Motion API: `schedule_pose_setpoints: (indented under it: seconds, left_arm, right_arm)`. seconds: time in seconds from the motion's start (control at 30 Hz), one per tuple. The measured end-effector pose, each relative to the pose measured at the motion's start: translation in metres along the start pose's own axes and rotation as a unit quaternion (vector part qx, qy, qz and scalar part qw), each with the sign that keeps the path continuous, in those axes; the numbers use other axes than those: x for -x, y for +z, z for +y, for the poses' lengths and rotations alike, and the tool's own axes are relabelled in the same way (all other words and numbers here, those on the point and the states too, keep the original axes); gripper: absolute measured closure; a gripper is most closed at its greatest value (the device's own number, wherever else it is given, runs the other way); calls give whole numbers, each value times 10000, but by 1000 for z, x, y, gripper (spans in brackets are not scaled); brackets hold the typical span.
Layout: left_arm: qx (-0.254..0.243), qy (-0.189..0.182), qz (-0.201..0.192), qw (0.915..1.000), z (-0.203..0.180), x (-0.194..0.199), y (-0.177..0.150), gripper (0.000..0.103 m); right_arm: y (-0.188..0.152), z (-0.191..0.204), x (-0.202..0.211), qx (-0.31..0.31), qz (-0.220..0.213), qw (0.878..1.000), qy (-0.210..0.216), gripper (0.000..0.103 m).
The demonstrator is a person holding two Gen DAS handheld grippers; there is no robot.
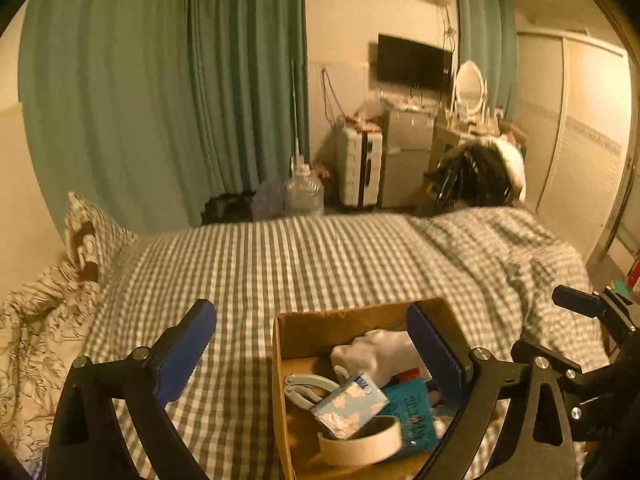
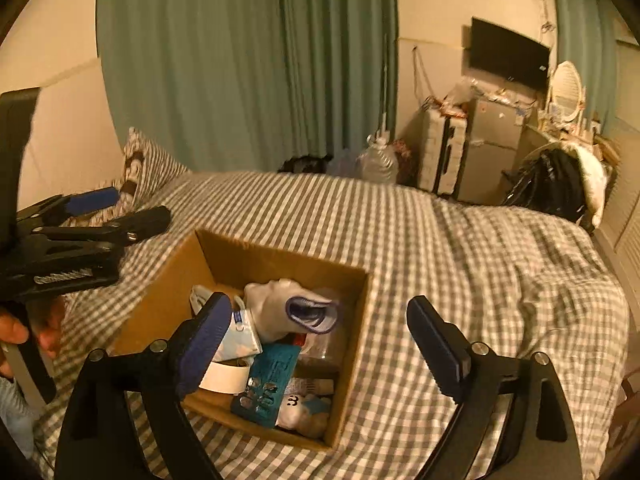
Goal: Organize objects
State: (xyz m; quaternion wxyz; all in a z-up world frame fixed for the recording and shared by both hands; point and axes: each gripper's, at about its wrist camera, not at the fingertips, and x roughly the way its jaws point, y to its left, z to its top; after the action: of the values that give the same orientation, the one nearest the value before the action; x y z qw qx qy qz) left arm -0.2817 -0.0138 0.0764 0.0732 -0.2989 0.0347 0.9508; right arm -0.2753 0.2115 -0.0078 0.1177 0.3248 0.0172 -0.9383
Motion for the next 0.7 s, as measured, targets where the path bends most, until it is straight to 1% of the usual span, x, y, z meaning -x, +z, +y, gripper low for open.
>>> schedule_pose_setpoints:
  seconds: [0.07, 0.13, 0.17, 0.23, 0.37, 0.47, 0.6, 0.7]
  left_arm:
    - [-23, 18, -156, 9999, -3, 21, 6, 4]
    - [-94, 77, -358, 9993, -7, 45, 10, 0]
    - [-125, 117, -458, 9988, -8, 57, 12, 0]
    - [-181, 178, -682, 9973, -11, 81, 15, 0]
    - [-210, 167, -1005, 9946, -19, 126, 16, 0]
    - [-217, 191, -1271, 9915, -26, 158, 12, 0]
    - [-306, 166, -1503, 9880, -36, 189, 3, 0]
    - [-332, 156, -1654, 9855, -44, 208, -8, 0]
  right_arm:
    - [5, 0, 19, -6, -124, 9999, -71, 10]
    - [8, 0, 40, 6, -307, 9994, -145, 8]
    - [10, 1, 50, 8, -391, 9991, -185, 7]
    - [12, 1, 74, 12, -591, 9980, -236, 0]
    - [14, 4, 118, 45, -941, 9949, -357, 0]
    - [10, 4, 149, 23, -1165, 9922, -445, 0]
    - [0, 1, 192, -60, -1475, 9873, -588, 0]
    - [-8, 5, 217, -101, -1545, 9858, -649, 0]
